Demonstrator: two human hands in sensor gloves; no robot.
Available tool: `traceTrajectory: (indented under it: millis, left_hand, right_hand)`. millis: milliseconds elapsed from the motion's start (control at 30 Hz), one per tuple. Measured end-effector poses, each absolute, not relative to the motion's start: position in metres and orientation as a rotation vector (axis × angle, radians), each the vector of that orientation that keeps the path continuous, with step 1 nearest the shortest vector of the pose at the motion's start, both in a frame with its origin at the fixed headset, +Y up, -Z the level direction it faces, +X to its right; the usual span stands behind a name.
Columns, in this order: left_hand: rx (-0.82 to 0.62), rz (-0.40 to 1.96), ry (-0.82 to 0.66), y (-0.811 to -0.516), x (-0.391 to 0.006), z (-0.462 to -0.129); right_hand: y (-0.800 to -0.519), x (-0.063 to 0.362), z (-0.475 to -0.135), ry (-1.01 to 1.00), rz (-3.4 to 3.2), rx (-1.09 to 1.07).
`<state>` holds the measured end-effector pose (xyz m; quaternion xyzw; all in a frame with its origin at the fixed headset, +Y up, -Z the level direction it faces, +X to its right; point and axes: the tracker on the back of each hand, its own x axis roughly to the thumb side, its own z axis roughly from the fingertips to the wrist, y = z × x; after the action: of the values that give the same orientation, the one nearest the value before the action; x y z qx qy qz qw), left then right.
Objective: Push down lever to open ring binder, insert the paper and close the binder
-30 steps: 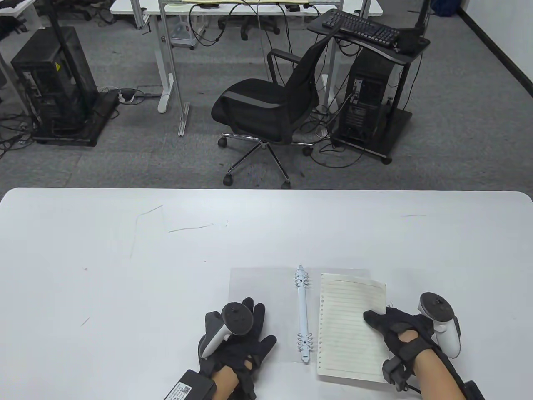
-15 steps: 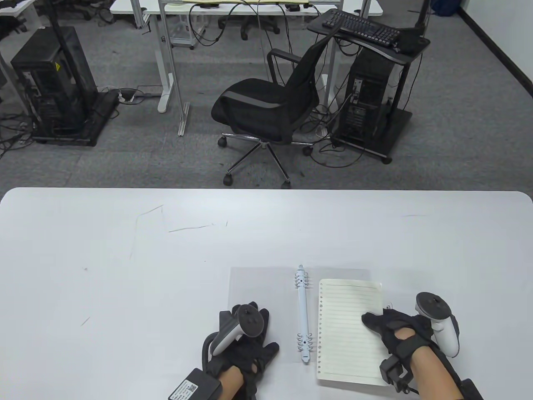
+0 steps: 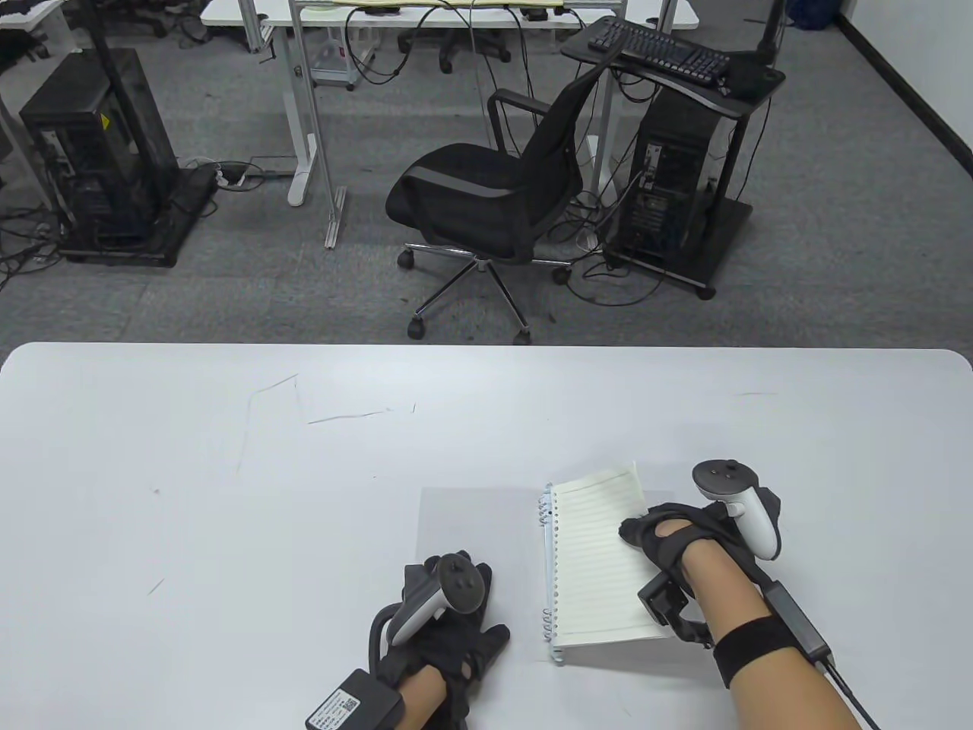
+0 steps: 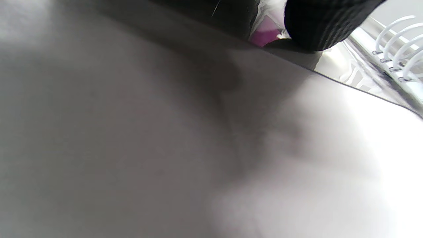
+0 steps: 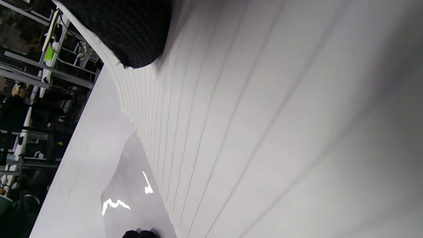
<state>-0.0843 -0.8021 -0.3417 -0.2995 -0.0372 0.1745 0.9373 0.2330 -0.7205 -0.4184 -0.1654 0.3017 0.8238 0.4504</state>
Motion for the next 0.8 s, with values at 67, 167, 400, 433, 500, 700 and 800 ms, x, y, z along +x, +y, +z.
traceTrajectory:
  millis: [67,167,400,433,500,700,800]
  left_hand:
    - [-0.614,0.357,-0.077,-0.802,-0.084,-0.342]
    - [-0.615,0.357,-0.077,-0.802,-0.084,-0.342]
    - [-0.616,0.358,-0.074,-0.801,-0.084,-0.342]
    - [-0.614,0.356,-0.074,-0.801,-0.084,-0.342]
    - [-0.614,0.355,-0.073,-0.801,-0.084,-0.342]
    - [-0.614,0.348,-0.073,-0.801,-0.084,-0.342]
    - [-0.616,0.349,-0.072,-0.801,-0.084,-0.342]
  right_hand:
    - [-0.719,0.229,-0.422,0.757,2.051,-0.435]
    - [-0.715,0.224,-0.425,0.770,2.088,-0.468]
    - [-0.707,0.224,-0.427,0.765,2.149,-0.517]
    - [-0.707,0.223,-0.427,0.767,2.156,-0.521]
    - [-0.708,0.222,-0.427,0.772,2.162,-0.522]
    - [-0.708,0.216,-0.429,0.754,2.208,-0.530]
    - [-0.706,0.216,-0.431,0.754,2.209,-0.539]
